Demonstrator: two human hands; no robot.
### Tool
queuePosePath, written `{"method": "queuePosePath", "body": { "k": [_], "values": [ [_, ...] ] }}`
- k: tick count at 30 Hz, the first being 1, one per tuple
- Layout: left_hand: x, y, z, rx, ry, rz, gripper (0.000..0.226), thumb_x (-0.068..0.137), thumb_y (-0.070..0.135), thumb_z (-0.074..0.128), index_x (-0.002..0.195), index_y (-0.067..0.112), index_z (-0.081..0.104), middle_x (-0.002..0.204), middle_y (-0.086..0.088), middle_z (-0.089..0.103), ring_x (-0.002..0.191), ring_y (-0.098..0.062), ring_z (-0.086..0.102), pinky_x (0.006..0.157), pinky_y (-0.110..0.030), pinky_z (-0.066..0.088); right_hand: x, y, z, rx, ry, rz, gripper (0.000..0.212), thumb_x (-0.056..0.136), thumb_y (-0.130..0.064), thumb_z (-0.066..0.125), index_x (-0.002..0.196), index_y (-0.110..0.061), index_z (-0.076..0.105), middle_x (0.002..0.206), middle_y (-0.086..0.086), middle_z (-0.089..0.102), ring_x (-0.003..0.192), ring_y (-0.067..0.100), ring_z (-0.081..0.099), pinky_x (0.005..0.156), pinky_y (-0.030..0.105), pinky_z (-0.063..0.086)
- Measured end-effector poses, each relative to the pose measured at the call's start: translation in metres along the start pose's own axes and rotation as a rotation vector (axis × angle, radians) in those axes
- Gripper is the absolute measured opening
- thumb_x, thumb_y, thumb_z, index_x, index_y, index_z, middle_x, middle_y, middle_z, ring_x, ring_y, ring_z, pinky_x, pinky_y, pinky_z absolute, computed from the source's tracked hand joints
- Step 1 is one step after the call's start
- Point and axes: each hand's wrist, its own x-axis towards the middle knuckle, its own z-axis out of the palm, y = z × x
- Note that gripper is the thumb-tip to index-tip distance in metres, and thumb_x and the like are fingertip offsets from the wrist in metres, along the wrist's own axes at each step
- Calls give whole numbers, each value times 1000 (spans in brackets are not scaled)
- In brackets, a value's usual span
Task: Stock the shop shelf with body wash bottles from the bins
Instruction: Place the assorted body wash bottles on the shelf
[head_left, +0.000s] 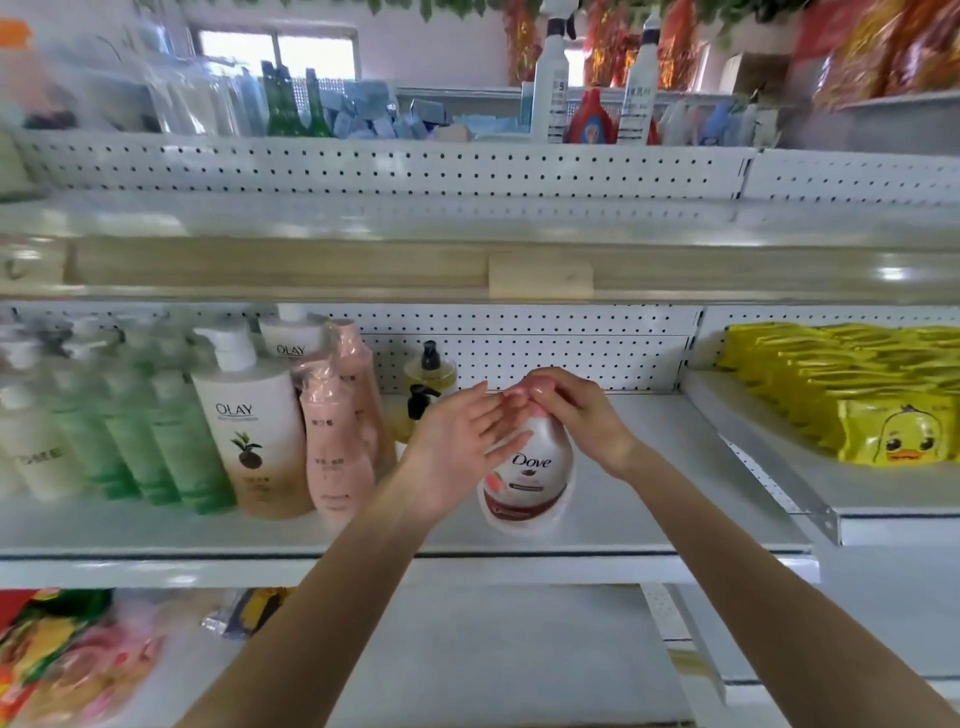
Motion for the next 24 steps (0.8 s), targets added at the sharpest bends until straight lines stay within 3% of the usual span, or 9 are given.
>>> {"method": "queuePosePath", "body": {
  "k": [3, 7, 9, 11, 13, 15, 20, 22, 24],
  "values": [
    [7, 4, -9, -3, 24, 19, 36, 98, 23, 45, 119, -2, 59, 105, -10, 69, 93, -20, 67, 86, -34, 52, 10, 3, 7, 25, -12, 13, 16, 96, -10, 51, 103, -5, 65, 100, 0, 68, 91, -3, 62, 84, 10, 42],
    [7, -2, -28, 360, 179, 202, 19, 99, 19, 46, 110, 14, 61, 100, -3, 67, 84, -13, 67, 74, -24, 54, 3, 12, 10, 93, -23, 64, 19, 95, -22, 56, 111, -16, 65, 106, -3, 68, 97, 9, 61, 83, 19, 46],
    [2, -15, -48, 596, 280, 343, 14, 98, 17, 49, 108, 19, 59, 100, 5, 64, 85, -8, 62, 71, -14, 50, -12, 30, 11, 71, -20, 173, 36, 87, -20, 69, 121, -21, 57, 109, -1, 65, 96, 10, 61, 80, 19, 48],
    [-1, -32, -73, 708, 332, 404, 13, 96, 15, 53, 104, 22, 61, 104, 3, 64, 94, -11, 61, 73, -15, 50, -33, 55, 16, 82, -29, 304, 64, 70, -16, 84, 122, -27, 49, 111, -5, 63, 97, 3, 63, 78, 17, 50],
    [2, -47, -93, 731, 359, 340, 11, 95, 17, 56, 103, 20, 63, 105, -2, 66, 97, -17, 62, 78, -22, 53, -51, 78, 24, 70, -25, 378, 75, 56, -21, 88, 117, -34, 46, 113, -8, 62, 95, -6, 61, 74, 12, 49],
    [9, -59, -106, 793, 370, 289, 13, 93, 18, 59, 104, 16, 66, 101, 0, 67, 95, -16, 62, 83, -27, 52, -57, 92, 30, 80, 19, 400, 72, 52, -30, 84, 114, -35, 47, 114, -10, 62, 99, -4, 60, 73, 10, 48],
    [28, -67, -114, 816, 324, 300, 10, 91, 12, 63, 100, 12, 67, 98, 7, 68, 87, 6, 61, 76, -6, 44, -38, 105, 35, 116, 56, 413, 78, 52, -35, 82, 122, -27, 48, 114, -8, 63, 105, 6, 60, 78, 18, 51],
    [31, -68, -117, 766, 326, 315, 13, 90, 11, 63, 102, 10, 68, 101, 3, 69, 93, 1, 62, 79, -8, 45, -28, 111, 36, 119, 59, 415, 82, 55, -35, 84, 127, -23, 46, 116, -6, 62, 106, 8, 60, 79, 21, 51],
    [32, -69, -120, 752, 309, 342, 14, 89, 9, 63, 103, 7, 67, 104, -1, 69, 97, -6, 62, 82, -11, 45, -14, 117, 37, 103, 71, 432, 76, 66, -22, 84, 130, -19, 43, 115, -6, 60, 107, 10, 58, 76, 18, 50]
  ]
}}
